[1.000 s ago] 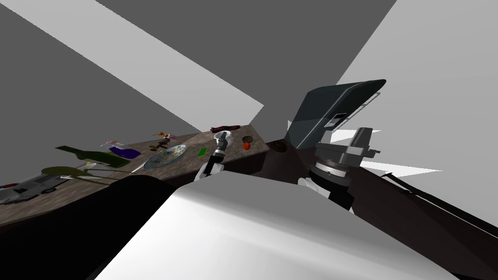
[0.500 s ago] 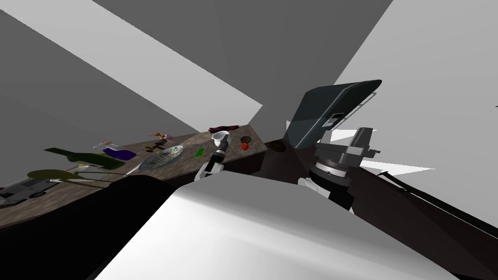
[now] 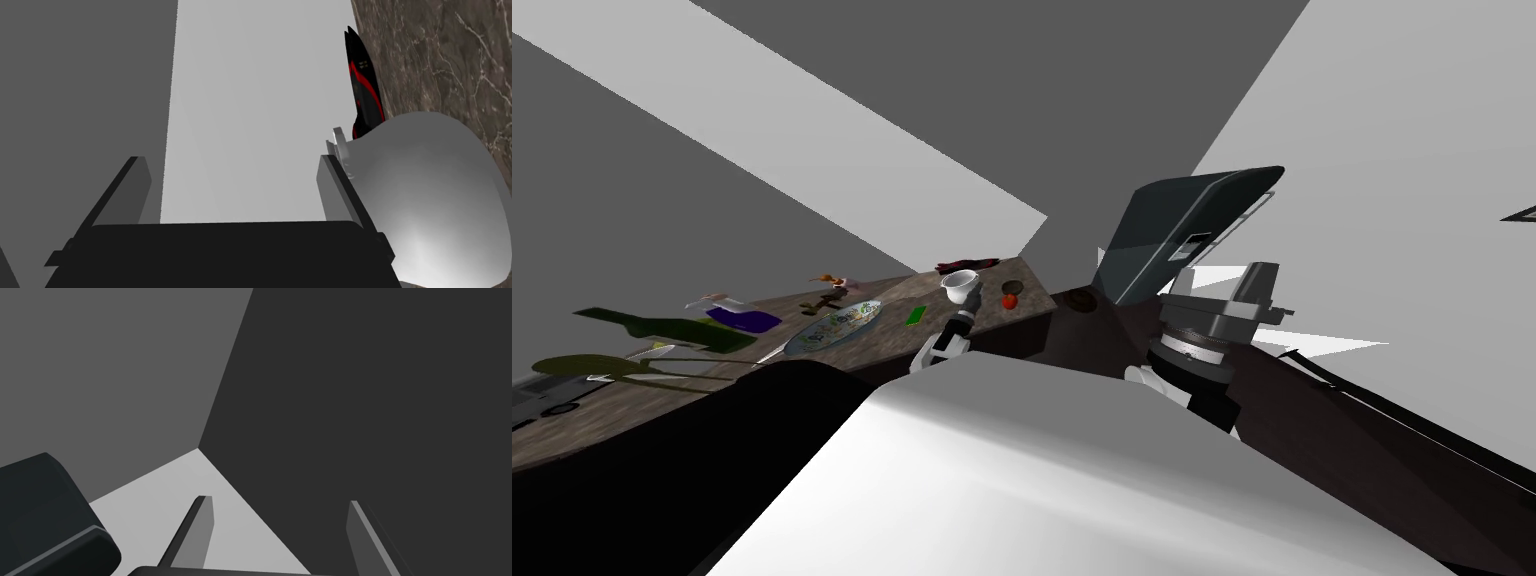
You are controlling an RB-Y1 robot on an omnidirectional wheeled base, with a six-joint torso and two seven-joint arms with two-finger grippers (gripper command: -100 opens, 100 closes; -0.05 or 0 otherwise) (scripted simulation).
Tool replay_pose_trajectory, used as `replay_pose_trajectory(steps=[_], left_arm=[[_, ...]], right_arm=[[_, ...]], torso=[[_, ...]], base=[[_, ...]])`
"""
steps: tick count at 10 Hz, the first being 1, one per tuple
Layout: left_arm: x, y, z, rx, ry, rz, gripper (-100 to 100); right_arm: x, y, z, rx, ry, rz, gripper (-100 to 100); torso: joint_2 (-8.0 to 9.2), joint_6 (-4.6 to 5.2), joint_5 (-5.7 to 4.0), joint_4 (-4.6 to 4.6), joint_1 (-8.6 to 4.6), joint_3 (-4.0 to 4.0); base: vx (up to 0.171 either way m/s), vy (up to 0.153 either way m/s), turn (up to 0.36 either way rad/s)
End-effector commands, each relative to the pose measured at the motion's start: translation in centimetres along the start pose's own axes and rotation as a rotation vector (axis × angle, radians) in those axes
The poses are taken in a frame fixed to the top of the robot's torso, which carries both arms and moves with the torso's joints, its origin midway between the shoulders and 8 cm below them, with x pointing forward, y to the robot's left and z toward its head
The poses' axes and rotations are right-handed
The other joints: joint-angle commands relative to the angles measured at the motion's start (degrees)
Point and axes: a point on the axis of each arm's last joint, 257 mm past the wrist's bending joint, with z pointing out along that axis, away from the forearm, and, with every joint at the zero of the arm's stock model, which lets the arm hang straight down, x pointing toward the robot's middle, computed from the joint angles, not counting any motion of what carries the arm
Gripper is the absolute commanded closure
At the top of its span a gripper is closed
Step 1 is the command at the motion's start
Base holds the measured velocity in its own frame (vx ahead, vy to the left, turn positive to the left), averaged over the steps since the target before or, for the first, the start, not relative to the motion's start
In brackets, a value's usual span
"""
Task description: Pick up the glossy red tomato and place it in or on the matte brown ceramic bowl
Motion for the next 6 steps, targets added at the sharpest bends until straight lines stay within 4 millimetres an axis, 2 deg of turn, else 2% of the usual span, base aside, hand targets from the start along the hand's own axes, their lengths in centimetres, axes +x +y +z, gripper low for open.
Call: replay_pose_trajectory(steps=[1,6], left_arm=[[0.1,1.5,0.0,-0.051,0.011,0.018,-100],[-1.0,6.7,-0.4,-0.208,0.038,0.113,-100]], right_arm=[[0.0,0.0,0.0,0.000,0.000,0.000,0],[0.0,0.0,0.0,0.000,0.000,0.000,0]], torso=[[0.00,0.00,0.00,0.00,0.00,0.00],[-0.01,0.00,-0.02,0.00,-0.05,-0.01]], base=[[0.018,-0.082,-0.036],[0.021,-0.088,-0.046]])
